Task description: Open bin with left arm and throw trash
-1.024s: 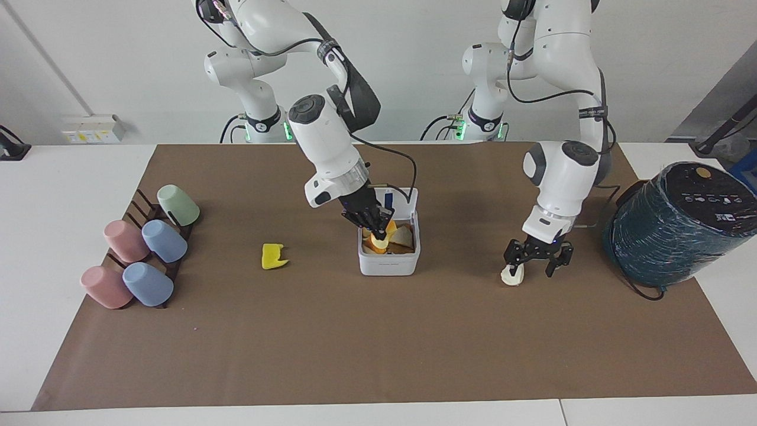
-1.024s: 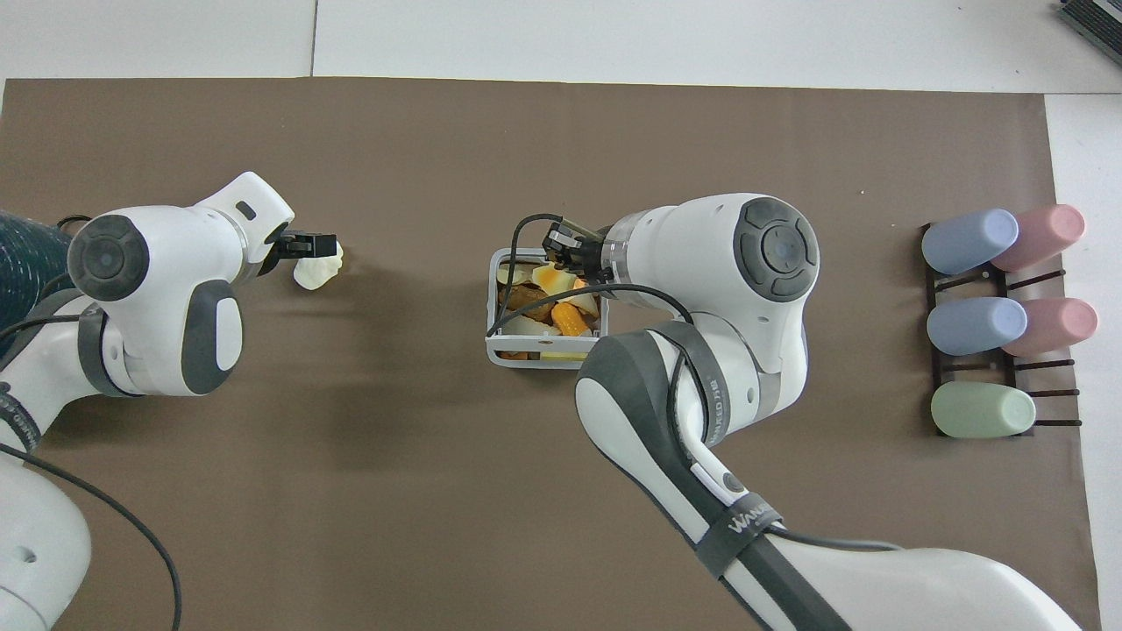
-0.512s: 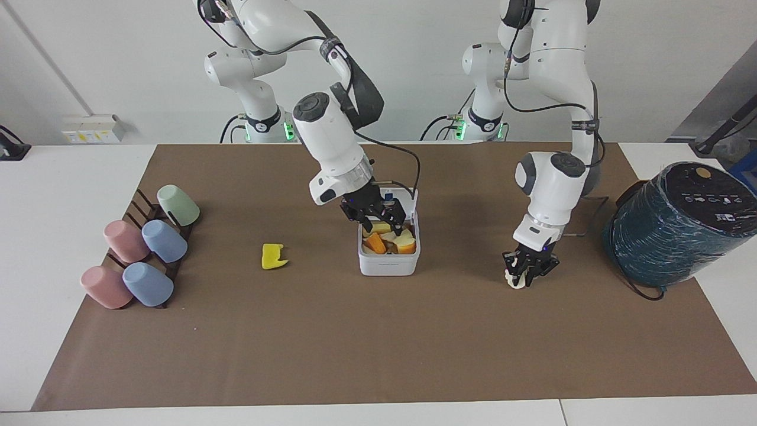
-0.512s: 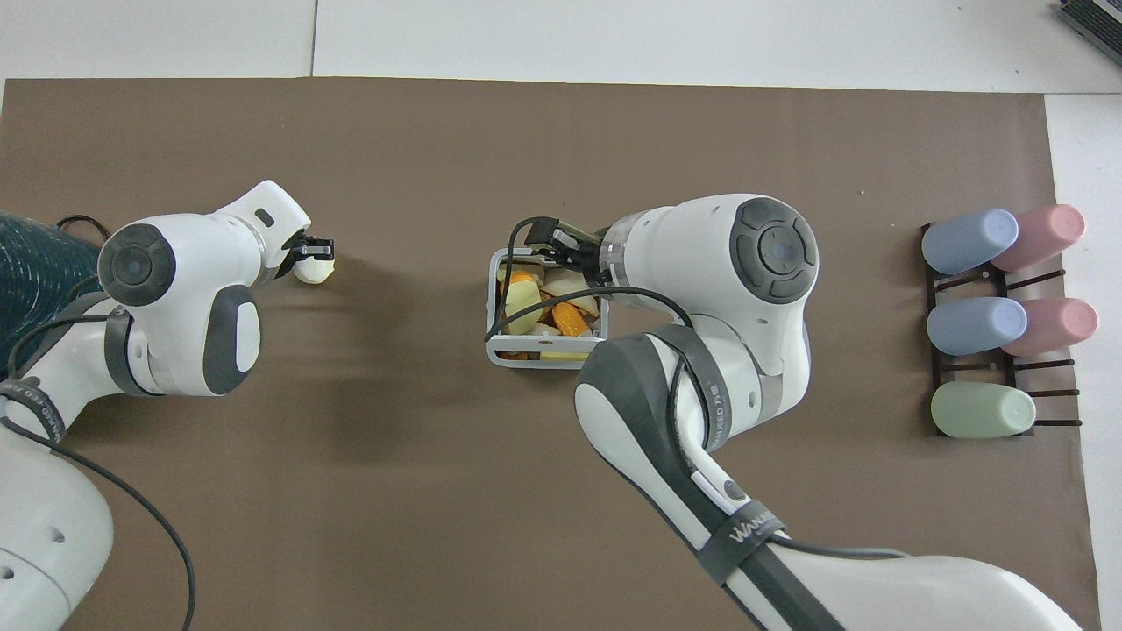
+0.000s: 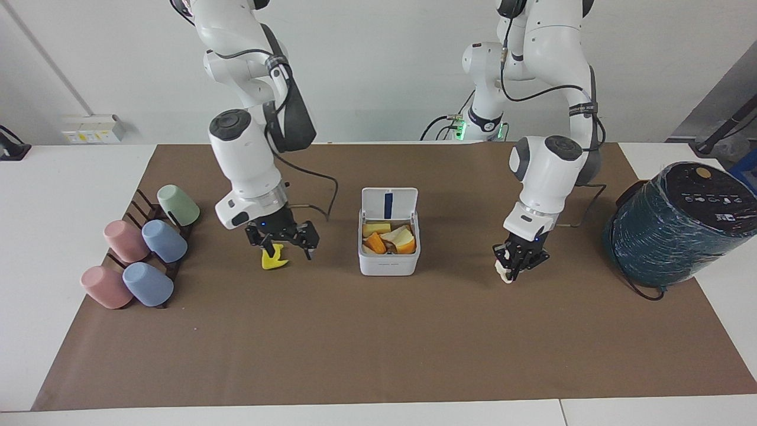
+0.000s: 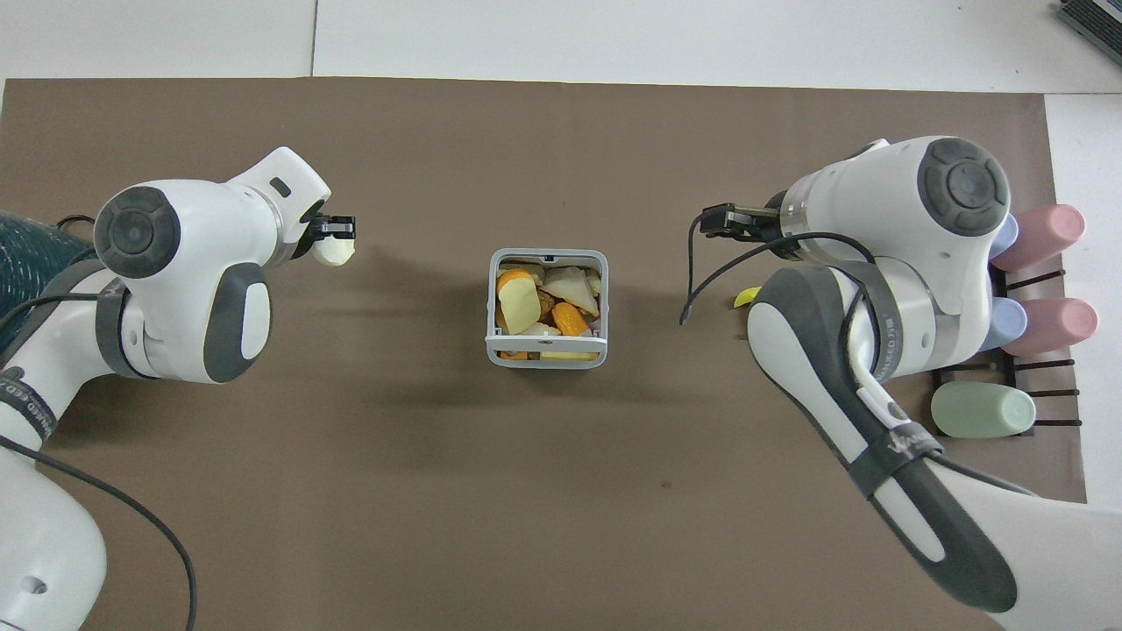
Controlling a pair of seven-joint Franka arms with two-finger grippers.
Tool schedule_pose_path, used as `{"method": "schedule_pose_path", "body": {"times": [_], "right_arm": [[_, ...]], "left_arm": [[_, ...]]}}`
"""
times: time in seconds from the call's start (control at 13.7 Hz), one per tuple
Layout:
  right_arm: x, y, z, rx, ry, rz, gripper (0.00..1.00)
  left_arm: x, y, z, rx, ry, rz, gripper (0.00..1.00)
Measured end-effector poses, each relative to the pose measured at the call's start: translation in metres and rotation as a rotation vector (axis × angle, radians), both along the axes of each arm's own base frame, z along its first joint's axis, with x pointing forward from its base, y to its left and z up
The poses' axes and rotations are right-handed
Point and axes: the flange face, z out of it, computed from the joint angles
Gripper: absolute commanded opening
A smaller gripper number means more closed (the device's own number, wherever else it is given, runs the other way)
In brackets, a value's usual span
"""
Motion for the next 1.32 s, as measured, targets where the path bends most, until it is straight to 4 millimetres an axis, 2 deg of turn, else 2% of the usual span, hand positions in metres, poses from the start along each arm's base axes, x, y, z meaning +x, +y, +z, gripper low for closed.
{"method": "schedule_pose_path", "body": {"times": [0.07, 0.22, 0.44, 0.59, 0.66, 0.73, 0.88, 0.95, 1.02, 1.17, 1.32], "right_arm": [[-0.004, -0.020, -0.016, -0.018, 0.023, 0.052, 1.00], [-0.016, -0.040, -0.046, -0.040, 0.046, 0.146, 1.00], [-0.034, -0.046, -0.081, -0.062, 0.052, 0.271, 1.00], [-0.041, -0.042, -0.091, -0.064, 0.064, 0.302, 1.00], [-0.043, -0.040, -0.093, -0.064, 0.069, 0.310, 0.97], [-0.044, -0.040, -0.095, -0.064, 0.073, 0.313, 0.81], [-0.046, -0.040, -0.101, -0.066, 0.075, 0.316, 0.42], [-0.046, -0.040, -0.105, -0.067, 0.071, 0.315, 0.15], [-0.045, -0.040, -0.108, -0.068, 0.068, 0.315, 0.00], [-0.045, -0.038, -0.112, -0.068, 0.066, 0.312, 0.00], [-0.041, -0.032, -0.105, -0.065, 0.061, 0.303, 0.00]], "left_arm": [[0.001, -0.017, 0.015, -0.012, 0.010, 0.012, 0.00], [-0.003, -0.057, 0.041, -0.041, 0.021, 0.034, 0.00], [-0.026, -0.123, 0.048, -0.077, 0.039, 0.035, 0.00], [-0.046, -0.162, 0.046, -0.104, 0.059, 0.012, 0.00], [-0.055, -0.180, 0.046, -0.118, 0.069, -0.005, 0.51], [-0.065, -0.195, 0.046, -0.128, 0.075, -0.026, 1.00], [-0.076, -0.215, 0.048, -0.139, 0.067, -0.051, 1.00], [-0.079, -0.219, 0.049, -0.141, 0.066, -0.056, 1.00], [-0.079, -0.220, 0.050, -0.143, 0.065, -0.056, 1.00], [-0.077, -0.216, 0.054, -0.142, 0.065, -0.050, 1.00], [-0.075, -0.202, 0.066, -0.130, 0.081, -0.032, 1.00]]}}
